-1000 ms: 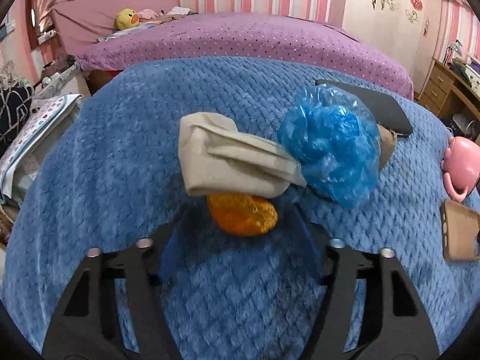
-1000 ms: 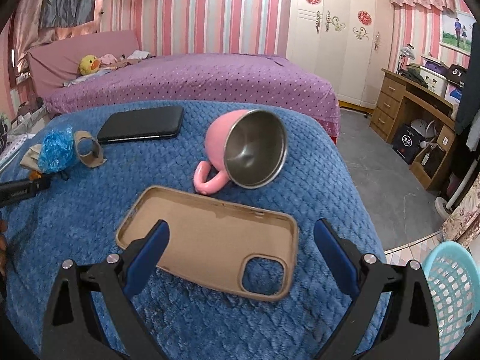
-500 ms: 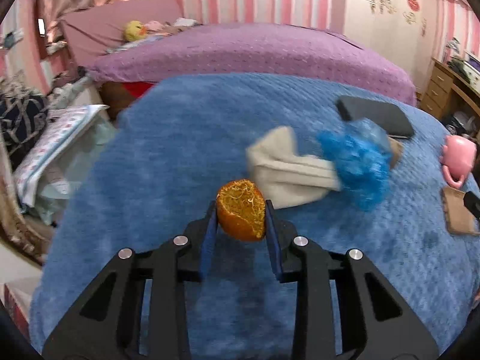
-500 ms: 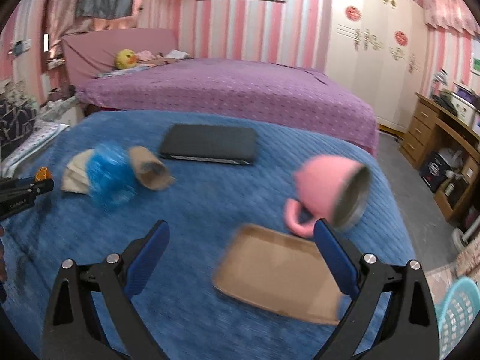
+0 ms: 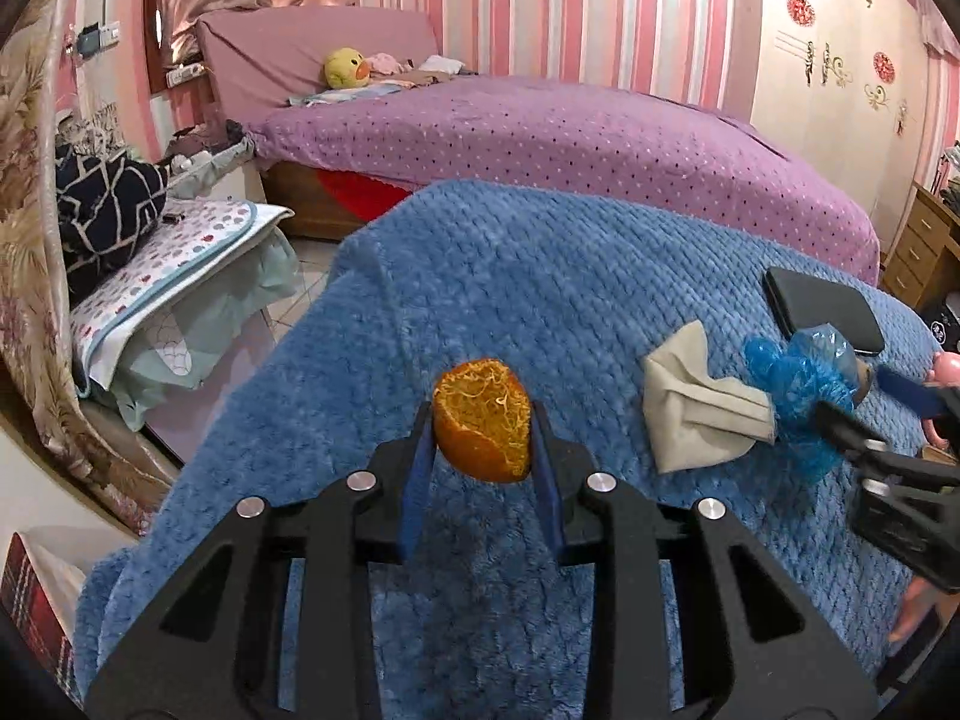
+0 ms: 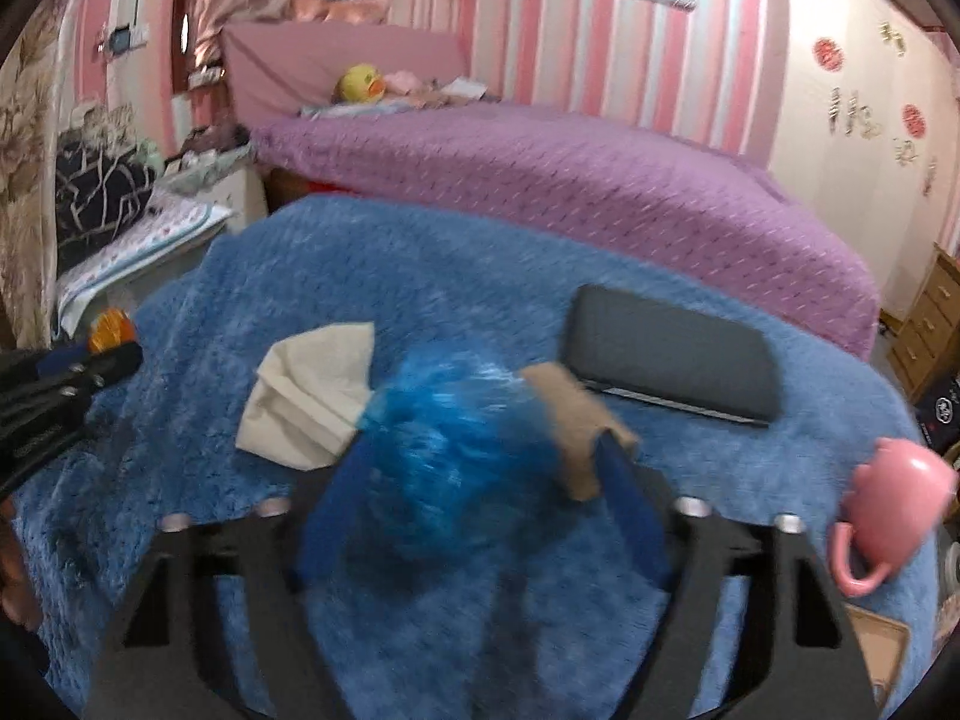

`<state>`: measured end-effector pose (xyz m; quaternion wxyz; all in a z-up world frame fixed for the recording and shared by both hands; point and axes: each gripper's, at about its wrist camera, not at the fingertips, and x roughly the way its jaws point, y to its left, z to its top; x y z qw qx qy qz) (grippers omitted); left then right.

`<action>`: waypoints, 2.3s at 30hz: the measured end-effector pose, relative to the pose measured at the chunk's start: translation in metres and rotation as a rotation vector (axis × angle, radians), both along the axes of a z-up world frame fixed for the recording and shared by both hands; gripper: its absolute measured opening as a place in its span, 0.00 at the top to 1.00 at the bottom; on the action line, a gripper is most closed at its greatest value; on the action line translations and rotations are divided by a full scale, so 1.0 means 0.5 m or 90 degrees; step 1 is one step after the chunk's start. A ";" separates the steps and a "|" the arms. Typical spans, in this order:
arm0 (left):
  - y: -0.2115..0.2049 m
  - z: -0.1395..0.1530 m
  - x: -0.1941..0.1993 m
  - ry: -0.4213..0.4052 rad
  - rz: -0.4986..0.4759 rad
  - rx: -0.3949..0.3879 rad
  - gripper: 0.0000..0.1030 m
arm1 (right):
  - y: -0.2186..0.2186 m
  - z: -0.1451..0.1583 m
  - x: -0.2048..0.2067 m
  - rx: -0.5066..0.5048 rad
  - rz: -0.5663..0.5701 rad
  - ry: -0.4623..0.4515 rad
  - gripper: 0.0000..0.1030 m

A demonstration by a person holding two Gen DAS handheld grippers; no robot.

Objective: Collect trash
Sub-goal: 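Close the left tool on the tangerine while the right tool grasps the blue plastic bag, then carry the tangerine and blue plastic bag in both tools over the basket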

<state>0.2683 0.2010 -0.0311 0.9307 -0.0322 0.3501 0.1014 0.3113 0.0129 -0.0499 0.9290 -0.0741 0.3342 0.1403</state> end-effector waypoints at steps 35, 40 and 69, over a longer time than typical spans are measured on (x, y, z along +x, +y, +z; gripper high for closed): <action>-0.298 0.069 -0.152 -0.054 -0.127 0.014 0.72 | -0.458 0.055 -0.298 0.053 -0.161 -0.040 0.75; -0.355 0.068 -0.181 -0.055 -0.134 0.014 0.72 | -0.532 0.056 -0.352 0.050 -0.195 -0.058 0.75; -0.630 0.028 -0.269 -0.055 -0.234 0.047 0.72 | -0.826 0.053 -0.490 0.070 -0.346 -0.092 0.75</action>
